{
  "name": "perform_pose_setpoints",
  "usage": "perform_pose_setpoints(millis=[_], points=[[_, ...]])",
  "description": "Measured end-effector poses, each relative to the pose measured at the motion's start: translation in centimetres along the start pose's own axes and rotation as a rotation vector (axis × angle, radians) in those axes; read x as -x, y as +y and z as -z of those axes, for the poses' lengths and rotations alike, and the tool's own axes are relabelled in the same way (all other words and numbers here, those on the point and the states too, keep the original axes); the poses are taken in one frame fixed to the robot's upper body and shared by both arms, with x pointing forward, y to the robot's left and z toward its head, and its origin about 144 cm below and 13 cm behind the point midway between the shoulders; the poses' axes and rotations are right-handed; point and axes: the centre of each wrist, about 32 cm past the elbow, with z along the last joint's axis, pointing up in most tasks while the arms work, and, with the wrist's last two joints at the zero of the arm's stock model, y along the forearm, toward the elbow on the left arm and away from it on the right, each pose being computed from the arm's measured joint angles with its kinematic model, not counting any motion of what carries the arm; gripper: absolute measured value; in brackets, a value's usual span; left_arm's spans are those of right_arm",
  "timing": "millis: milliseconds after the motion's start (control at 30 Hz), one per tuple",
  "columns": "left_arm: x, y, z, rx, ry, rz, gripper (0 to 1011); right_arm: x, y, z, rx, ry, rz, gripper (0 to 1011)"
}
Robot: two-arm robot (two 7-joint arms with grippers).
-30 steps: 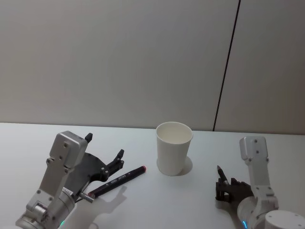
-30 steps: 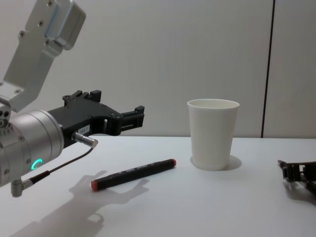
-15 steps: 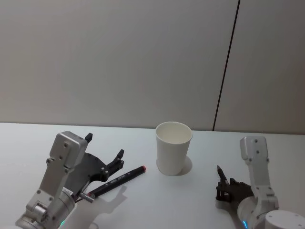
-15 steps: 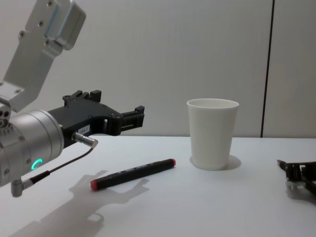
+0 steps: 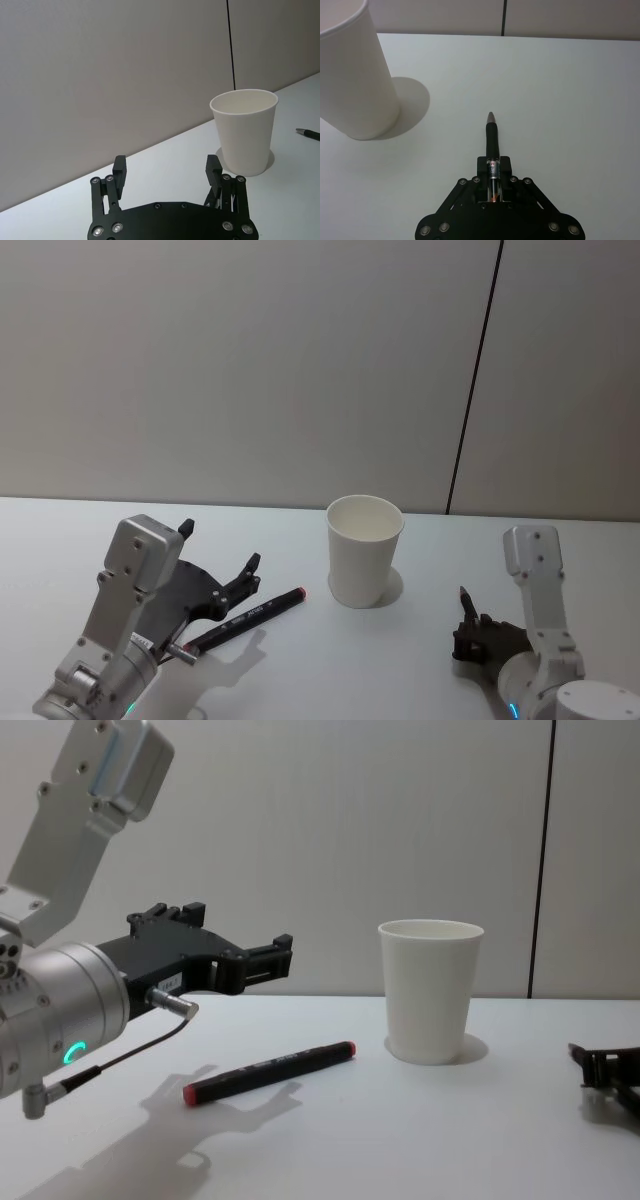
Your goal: Place the pen into the pen holder.
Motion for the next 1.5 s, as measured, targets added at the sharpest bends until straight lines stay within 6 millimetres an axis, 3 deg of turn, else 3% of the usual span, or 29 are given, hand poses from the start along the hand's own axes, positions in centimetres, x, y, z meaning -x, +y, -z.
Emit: perform_pose_setpoints(millis=[700, 1500], points=[[0.0, 0.0, 0.0, 0.0, 0.0, 0.0, 1000, -0.6, 0.0, 0.2, -0.037, 0.042, -0.033, 144], [0.0, 0.0, 0.0, 0.0, 0.0, 0.0, 1000, -3.4, -0.2, -0.6, -0.377, 0.189, -0.177, 144]])
